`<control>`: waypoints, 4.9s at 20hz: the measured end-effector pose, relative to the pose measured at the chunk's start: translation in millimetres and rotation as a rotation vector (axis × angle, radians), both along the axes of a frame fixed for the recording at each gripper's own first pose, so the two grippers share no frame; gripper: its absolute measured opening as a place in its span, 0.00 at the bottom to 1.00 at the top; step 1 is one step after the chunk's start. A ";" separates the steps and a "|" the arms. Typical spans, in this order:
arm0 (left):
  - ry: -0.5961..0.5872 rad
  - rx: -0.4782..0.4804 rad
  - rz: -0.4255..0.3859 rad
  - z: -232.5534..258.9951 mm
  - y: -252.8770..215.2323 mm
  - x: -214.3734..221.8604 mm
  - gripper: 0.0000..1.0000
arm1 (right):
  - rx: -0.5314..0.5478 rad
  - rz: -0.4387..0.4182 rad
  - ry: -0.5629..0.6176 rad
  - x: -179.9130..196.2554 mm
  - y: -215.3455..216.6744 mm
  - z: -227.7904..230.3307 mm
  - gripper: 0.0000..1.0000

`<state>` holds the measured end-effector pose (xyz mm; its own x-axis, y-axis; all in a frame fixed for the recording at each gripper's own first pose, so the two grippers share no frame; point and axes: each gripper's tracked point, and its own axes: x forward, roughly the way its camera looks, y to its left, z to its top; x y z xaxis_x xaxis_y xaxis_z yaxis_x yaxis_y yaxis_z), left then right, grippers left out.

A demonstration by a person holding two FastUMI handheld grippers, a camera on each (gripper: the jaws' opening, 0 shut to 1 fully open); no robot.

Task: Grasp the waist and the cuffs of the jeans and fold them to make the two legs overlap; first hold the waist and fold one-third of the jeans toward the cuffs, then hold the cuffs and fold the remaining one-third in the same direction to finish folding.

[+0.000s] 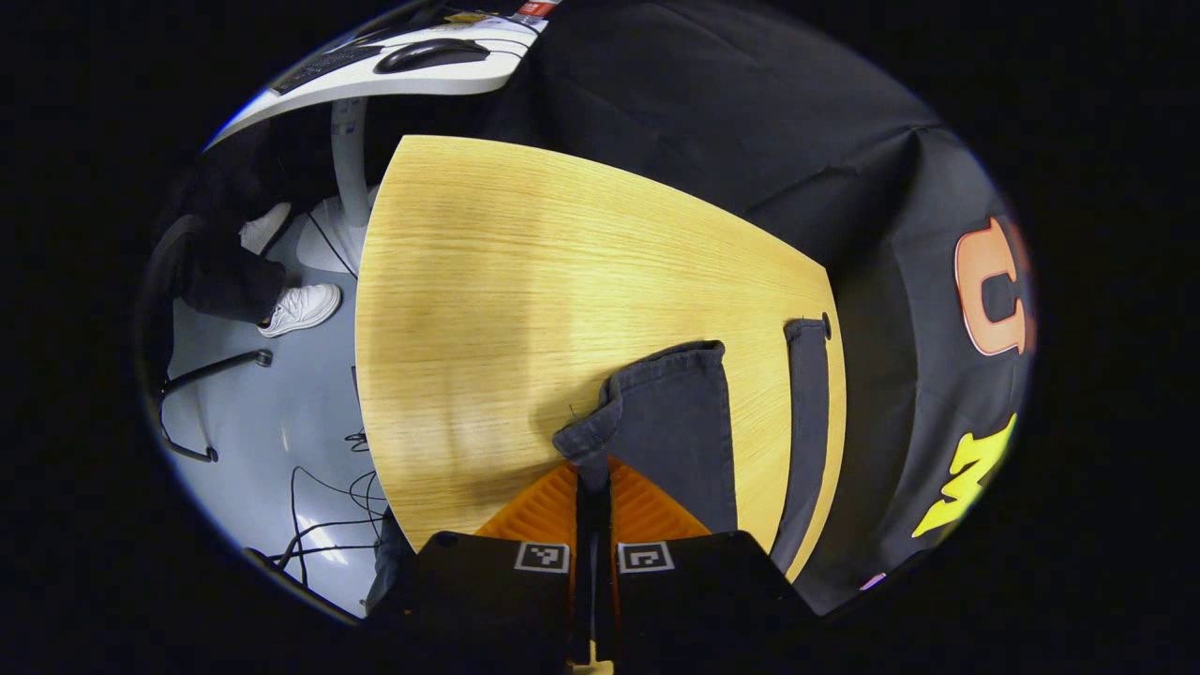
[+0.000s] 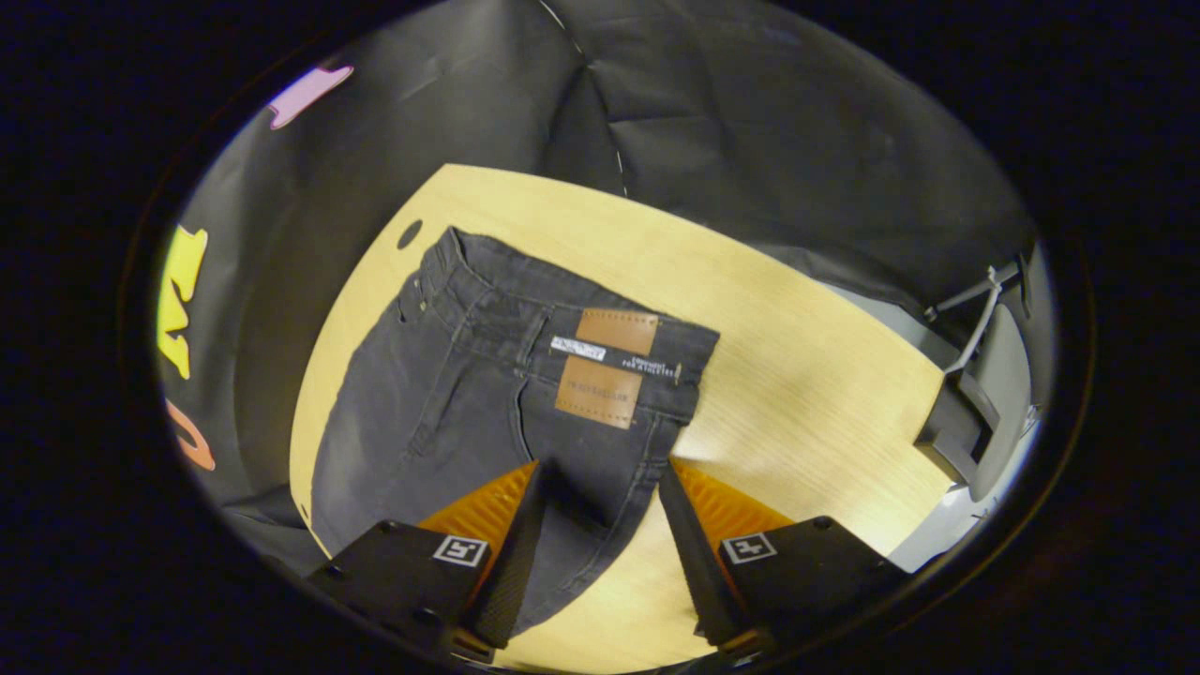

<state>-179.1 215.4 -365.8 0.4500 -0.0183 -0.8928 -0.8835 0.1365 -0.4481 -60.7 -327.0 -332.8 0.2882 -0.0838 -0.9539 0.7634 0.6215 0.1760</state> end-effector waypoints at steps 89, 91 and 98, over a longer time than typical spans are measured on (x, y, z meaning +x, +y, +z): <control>-0.692 1.152 -0.799 359.9 -160.9 264.8 0.99 | 0.202 -0.344 -0.432 169.9 -5.3 -1.8 0.73; -0.686 1.152 -0.822 358.0 -163.6 265.9 0.99 | 0.177 -0.329 -0.402 162.9 -11.5 -12.3 0.58; -0.698 1.158 -0.836 364.0 -166.9 266.4 0.99 | 0.094 -0.190 -0.398 157.2 -15.1 -7.0 0.08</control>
<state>87.3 48.5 -1.8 0.9716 0.0533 -0.2305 -0.0617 0.9977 -0.0293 96.5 -342.1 -339.9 0.6221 -0.0888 -0.7779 0.7237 0.4442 0.5281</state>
